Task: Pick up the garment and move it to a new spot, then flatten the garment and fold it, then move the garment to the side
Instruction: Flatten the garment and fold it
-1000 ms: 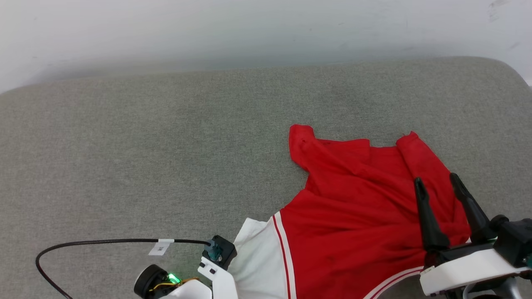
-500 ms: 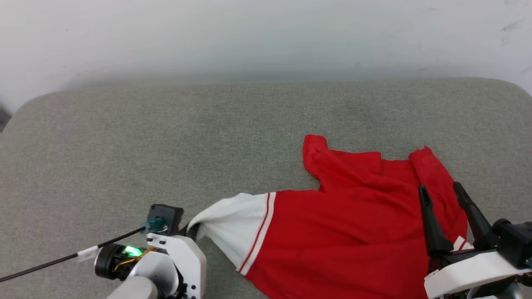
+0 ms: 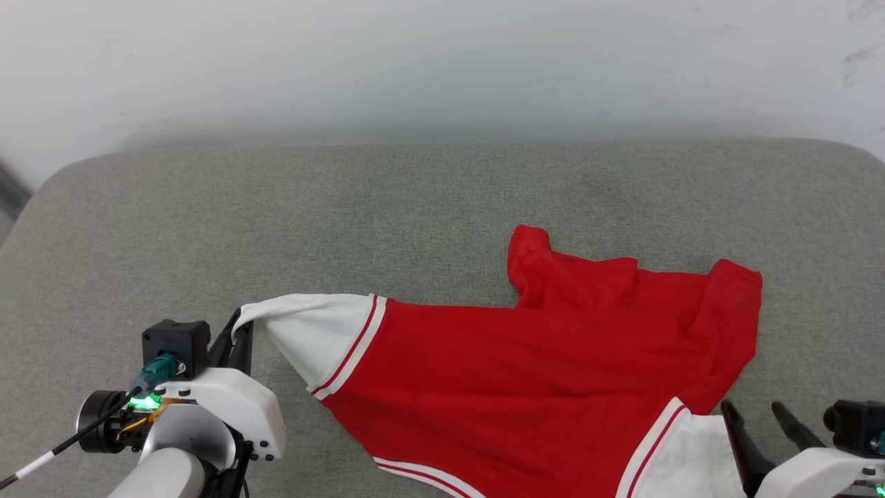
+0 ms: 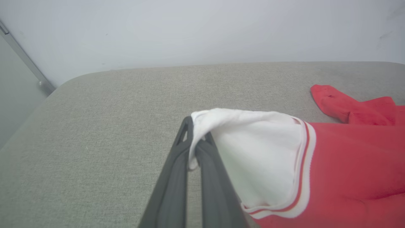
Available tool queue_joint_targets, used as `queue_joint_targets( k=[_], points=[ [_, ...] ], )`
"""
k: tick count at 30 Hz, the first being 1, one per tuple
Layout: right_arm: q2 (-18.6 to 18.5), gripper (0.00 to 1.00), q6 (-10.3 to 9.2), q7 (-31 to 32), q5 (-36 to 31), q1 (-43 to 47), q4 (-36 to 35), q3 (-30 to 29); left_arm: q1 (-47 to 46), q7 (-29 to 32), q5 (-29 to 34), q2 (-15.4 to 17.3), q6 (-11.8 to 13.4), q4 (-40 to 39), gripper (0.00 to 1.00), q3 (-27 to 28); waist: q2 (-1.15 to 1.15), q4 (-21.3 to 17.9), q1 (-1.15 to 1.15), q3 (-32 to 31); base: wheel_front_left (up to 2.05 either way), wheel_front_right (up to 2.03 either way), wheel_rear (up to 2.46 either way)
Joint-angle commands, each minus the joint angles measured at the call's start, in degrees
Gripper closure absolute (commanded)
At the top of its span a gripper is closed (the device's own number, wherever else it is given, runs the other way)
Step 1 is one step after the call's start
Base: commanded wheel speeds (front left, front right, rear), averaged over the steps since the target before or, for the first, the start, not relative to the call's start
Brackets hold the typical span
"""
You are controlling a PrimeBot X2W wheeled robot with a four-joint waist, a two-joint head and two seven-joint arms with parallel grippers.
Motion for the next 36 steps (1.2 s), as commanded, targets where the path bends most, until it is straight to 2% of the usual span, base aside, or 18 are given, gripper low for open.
queue_joint_targets(
  k=[1, 2, 7, 11, 17, 18, 19, 20, 25, 32, 36],
  points=[
    [-0.7, 0.00, -0.02, 2.1, 0.4, 0.9, 0.6, -0.3, 0.6, -0.4, 0.4, 0.2, 0.3, -0.5, 1.00, 0.2, 0.00, 0.0, 0.00, 0.1, 0.00, 0.00, 0.00],
    [-2.7, 0.00, -0.02, 11.0, 1.2, 2.6, 2.6, -0.4, 0.8, -0.7, 0.5, 0.0, 1.0, -2.1, 1.00, 0.3, 0.00, -0.1, 0.00, 0.4, 0.00, 0.00, 0.00],
    [-5.1, 0.00, -0.02, 22.9, 3.2, 3.4, 5.5, 0.2, 0.6, -0.5, 0.9, -0.5, 1.8, -4.2, 1.00, -0.1, 0.00, -0.1, 0.00, 1.6, 0.00, 0.00, 0.00],
    [-5.3, 0.00, -0.02, 26.2, 4.4, 1.7, 8.4, 1.6, -0.3, -0.9, 0.8, -0.8, 1.5, -4.8, 1.00, -0.3, 0.00, 0.3, 0.00, 3.0, 0.00, 0.00, 0.00],
    [-3.8, 0.00, 0.01, 26.0, 6.7, -1.1, 16.6, 5.3, -1.3, -1.8, 0.5, -1.4, 0.5, -4.2, 1.00, -0.6, 0.00, 0.6, 0.00, 4.5, 0.00, 0.00, 0.00],
    [-3.6, 0.12, 0.07, 26.0, 6.8, -1.4, 17.7, 5.9, -1.4, -1.9, 0.5, -1.4, 0.4, -4.1, 1.00, -0.6, 0.00, 0.7, 0.00, 4.5, 0.00, 0.00, 0.00],
    [-3.3, 0.65, 0.07, 25.8, 7.1, -1.7, 18.6, 6.4, -1.4, -2.0, 0.5, -1.5, 0.4, -4.0, 1.00, -0.6, 0.00, 0.7, 0.00, 4.6, 0.00, 0.00, 0.00],
    [-3.1, 1.00, 0.08, 25.9, 7.2, -1.8, 19.2, 6.9, -1.4, -2.0, 0.6, -1.5, 0.4, -3.9, 1.00, -0.7, 0.00, 0.7, 0.00, 4.6, 0.00, 0.00, 0.00],
    [-4.2, 1.00, 0.07, 24.3, 6.5, -2.6, 17.1, 6.8, -0.5, -2.5, 0.4, -1.1, 0.4, -3.9, 1.00, -0.6, 0.00, 0.4, 0.00, 3.9, 0.00, 0.00, 0.00],
    [-7.8, 1.00, -0.05, 22.9, 4.5, -5.6, 6.3, 6.0, -0.4, -3.3, 0.1, -0.1, 0.7, -4.6, 1.00, 0.6, 0.00, -1.1, 0.00, 1.9, 0.00, 0.00, 0.00],
    [-9.1, 1.00, -0.03, 21.5, 3.4, -10.6, 1.7, 5.6, -2.4, -2.7, 0.0, 0.6, 0.5, -5.5, 1.00, 1.4, 0.00, -1.4, 0.00, 0.8, 0.00, 0.00, 0.00]
  ],
)
